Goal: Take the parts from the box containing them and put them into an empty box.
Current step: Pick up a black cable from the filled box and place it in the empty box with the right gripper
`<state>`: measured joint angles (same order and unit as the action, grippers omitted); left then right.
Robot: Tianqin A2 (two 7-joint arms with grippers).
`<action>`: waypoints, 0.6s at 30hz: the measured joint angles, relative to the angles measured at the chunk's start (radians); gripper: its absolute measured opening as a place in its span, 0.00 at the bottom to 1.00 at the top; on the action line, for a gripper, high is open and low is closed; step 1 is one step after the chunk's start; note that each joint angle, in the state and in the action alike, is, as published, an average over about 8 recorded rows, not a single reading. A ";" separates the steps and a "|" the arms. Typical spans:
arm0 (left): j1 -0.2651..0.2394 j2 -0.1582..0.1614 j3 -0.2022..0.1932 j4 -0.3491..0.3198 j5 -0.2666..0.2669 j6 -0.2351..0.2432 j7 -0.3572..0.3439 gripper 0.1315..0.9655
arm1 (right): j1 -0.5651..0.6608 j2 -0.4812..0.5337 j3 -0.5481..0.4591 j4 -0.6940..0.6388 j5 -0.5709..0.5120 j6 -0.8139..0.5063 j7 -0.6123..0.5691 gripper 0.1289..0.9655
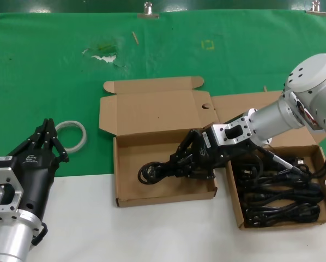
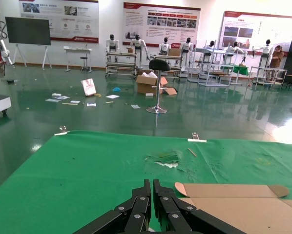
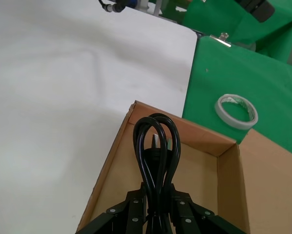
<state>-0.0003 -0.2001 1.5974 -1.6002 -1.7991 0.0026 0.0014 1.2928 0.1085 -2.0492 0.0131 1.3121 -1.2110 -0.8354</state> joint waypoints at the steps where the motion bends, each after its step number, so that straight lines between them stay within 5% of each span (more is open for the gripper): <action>1: 0.000 0.000 0.000 0.000 0.000 0.000 0.000 0.03 | -0.001 0.000 -0.001 0.000 -0.001 0.001 0.003 0.10; 18: 0.000 0.000 0.000 0.000 0.000 0.000 0.000 0.03 | -0.008 -0.018 0.000 -0.001 -0.005 0.022 0.090 0.10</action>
<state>-0.0003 -0.2001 1.5974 -1.6002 -1.7991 0.0026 0.0014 1.2850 0.0903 -2.0487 0.0116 1.3069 -1.1893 -0.7453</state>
